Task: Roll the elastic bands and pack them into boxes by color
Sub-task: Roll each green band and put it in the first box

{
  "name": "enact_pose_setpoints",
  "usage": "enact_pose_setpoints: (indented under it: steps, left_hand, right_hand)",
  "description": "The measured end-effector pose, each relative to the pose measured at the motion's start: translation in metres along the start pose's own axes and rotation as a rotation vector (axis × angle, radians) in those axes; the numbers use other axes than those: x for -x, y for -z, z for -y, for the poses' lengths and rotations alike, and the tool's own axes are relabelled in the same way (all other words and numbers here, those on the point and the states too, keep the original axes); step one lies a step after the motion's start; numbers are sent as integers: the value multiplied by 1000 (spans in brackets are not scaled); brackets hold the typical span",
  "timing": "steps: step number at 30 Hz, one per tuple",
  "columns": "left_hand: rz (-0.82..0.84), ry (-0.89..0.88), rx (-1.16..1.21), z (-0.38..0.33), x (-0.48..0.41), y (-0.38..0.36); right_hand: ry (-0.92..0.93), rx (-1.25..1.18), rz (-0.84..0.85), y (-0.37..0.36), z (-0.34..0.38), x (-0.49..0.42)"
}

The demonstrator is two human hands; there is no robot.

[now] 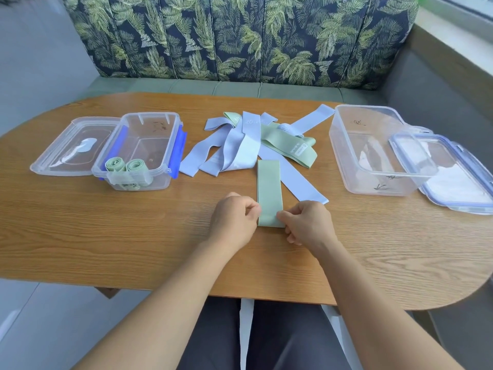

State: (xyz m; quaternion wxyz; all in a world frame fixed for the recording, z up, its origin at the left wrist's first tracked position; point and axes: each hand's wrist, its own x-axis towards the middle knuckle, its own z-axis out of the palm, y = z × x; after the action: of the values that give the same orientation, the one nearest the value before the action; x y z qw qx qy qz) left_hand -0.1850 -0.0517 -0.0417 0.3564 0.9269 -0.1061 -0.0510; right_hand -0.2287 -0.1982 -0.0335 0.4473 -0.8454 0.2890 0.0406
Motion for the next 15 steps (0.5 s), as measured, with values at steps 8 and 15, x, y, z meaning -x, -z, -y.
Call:
enact_pose_setpoints:
  steps: [8, 15]
  left_hand:
    - [21, 88, 128, -7, 6, -2]
    - [-6, 161, 108, -12, -1, -7]
  right_hand:
    - [4, 39, 9, 1, 7, -10]
    - [3, 47, 35, 3, 4, -13]
